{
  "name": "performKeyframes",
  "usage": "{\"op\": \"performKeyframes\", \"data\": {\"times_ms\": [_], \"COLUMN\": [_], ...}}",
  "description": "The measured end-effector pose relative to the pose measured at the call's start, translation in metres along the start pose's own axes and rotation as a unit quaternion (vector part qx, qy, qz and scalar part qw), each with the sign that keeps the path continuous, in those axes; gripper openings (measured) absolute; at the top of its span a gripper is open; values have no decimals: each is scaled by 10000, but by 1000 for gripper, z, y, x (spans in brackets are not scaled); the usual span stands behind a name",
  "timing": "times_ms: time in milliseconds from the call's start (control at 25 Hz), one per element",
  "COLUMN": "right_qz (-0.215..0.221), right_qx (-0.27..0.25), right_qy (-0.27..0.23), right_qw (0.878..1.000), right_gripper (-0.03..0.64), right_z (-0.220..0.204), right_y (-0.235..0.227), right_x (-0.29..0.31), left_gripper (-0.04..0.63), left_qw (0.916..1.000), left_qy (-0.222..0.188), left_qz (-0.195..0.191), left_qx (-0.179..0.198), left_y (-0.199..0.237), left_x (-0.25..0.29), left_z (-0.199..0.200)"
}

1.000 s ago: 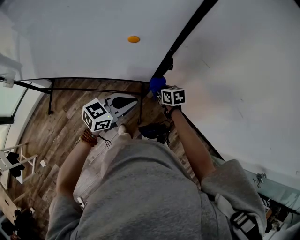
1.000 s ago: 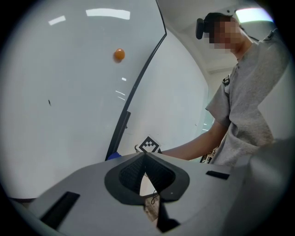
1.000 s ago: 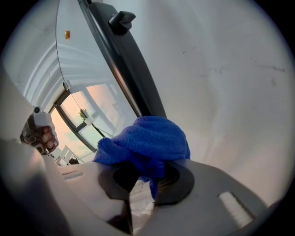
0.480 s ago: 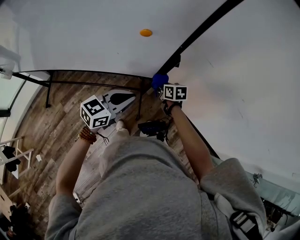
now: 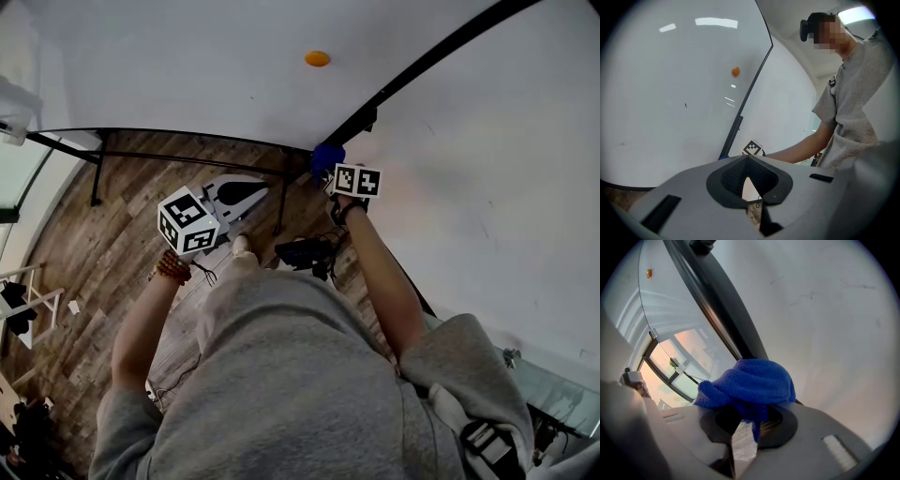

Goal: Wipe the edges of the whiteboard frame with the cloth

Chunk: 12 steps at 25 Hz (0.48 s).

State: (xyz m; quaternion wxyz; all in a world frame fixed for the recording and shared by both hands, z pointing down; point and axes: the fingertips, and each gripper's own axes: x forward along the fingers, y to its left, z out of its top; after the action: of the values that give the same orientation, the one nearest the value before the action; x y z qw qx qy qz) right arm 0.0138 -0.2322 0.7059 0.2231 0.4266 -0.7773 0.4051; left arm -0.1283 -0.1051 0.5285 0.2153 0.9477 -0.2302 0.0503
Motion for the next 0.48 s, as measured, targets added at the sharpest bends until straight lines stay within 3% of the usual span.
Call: {"op": "performKeyframes", "data": {"times_ms": [480], "right_qz": [-108], "right_qx": [103], "right_qy": [95], "right_qw": [9998], "right_gripper": [83], "right_z": [-10], "right_y": [-5], "right_x": [15], "left_gripper": [8], "left_qw": [9997], "left_qy": [-77], "left_qz": [207], "left_qx": [-109], "left_y": [7], "left_x": [-28], "left_z": [-13]}}
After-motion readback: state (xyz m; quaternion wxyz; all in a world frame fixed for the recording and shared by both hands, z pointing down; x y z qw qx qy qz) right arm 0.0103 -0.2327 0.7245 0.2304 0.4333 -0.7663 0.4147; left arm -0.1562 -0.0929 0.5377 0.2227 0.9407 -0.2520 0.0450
